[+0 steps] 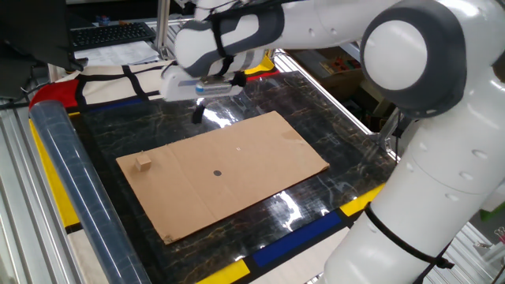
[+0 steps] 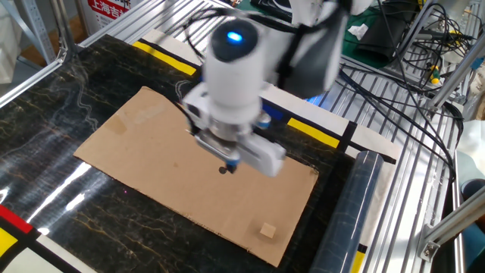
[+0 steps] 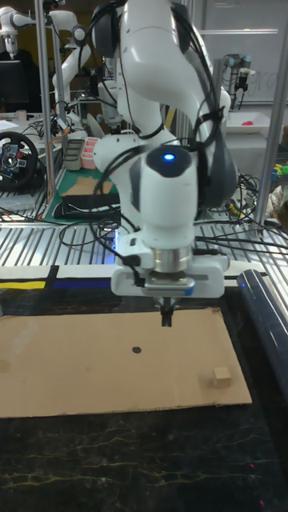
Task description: Grab the block and place it at the designated location
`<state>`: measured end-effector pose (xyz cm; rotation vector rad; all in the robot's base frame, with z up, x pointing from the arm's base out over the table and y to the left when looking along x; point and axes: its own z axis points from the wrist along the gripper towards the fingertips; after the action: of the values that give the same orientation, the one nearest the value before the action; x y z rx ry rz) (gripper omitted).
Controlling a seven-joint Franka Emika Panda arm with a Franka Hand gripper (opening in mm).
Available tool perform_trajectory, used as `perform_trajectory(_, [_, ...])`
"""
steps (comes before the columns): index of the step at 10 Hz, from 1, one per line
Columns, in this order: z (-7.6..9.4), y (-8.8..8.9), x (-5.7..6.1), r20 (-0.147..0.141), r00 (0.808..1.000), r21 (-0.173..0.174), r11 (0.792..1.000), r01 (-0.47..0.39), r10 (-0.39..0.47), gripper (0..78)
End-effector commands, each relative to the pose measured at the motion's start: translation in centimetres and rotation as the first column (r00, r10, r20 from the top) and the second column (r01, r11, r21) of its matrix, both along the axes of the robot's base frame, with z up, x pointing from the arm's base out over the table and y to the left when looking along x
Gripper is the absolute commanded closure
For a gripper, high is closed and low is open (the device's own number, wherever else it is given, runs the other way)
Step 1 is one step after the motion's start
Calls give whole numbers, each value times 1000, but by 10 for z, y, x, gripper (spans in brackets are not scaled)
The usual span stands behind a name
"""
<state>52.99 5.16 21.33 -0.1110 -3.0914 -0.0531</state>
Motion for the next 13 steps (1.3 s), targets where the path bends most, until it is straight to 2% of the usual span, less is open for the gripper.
perform_trajectory(1, [-14,29,-5,10,996,-62,994,-91,92,776])
perform_trajectory(2, [-21,29,-3,-1,993,-33,992,-121,121,776])
perform_trajectory(4, [-26,31,-2,-3,990,-48,989,-143,143,776])
perform_trajectory(7, [-26,31,-2,-27,984,-49,983,-179,177,776])
perform_trajectory(13, [-26,31,-2,-22,989,-56,987,-148,147,776])
